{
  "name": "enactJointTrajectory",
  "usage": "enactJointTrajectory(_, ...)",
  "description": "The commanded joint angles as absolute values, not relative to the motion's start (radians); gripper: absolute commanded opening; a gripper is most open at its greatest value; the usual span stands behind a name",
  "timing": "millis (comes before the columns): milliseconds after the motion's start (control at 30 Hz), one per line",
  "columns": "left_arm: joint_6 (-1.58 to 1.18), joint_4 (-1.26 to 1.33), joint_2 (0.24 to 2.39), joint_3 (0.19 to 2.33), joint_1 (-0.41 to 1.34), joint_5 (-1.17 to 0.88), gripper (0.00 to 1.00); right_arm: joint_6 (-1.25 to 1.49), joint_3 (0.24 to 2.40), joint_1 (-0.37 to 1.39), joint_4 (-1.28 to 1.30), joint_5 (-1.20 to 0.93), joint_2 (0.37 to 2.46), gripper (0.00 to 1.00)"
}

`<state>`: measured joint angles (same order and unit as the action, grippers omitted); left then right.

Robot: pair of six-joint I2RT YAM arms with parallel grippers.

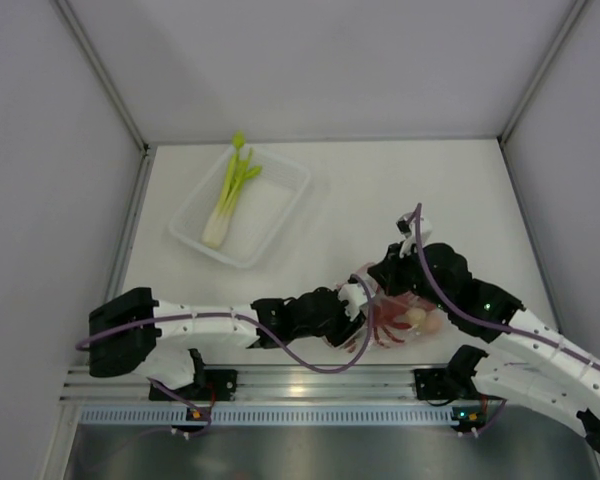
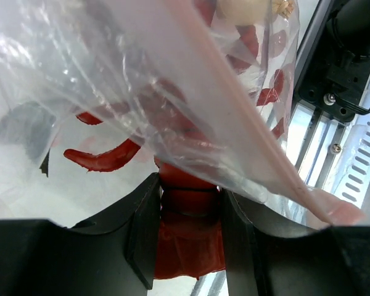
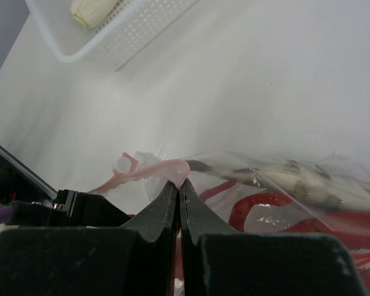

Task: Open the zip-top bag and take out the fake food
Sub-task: Pick up the fake lobster from the zipper food storage bag.

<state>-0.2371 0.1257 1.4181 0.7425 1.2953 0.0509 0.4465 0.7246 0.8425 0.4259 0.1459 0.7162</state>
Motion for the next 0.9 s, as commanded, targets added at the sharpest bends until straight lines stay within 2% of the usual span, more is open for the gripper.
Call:
enactJointTrajectory(0, -0.222, 0.178, 1.348, 0.741, 1.310, 0.054, 0.00, 0.446, 0.723, 0.845, 0.319, 0.167, 0.751, 0.00)
enactJointTrajectory(233, -0.242, 0.124, 1.364, 0.791, 1.310, 0.284, 0.00, 0.426, 0.666, 0.850, 0.230, -0.024, 0.767, 0.00)
enactJointTrajectory(433, -0.282, 0.012, 1.480, 0.926, 1.307, 0.379, 0.00, 0.385, 0.629, 0.859, 0.196, -0.069, 0.735, 0.00)
enactJointTrajectory(767, -0.400, -0.236, 1.574, 1.167, 1.281, 0.241, 0.00, 0.331, 0.611, 0.880, 0.219, -0.006, 0.726, 0.00)
enactJointTrajectory(867, -0.437, -0.239, 1.578, 1.183, 1.281, 0.201, 0.00, 0.334, 0.597, 0.882, 0.183, 0.020, 0.735, 0.00)
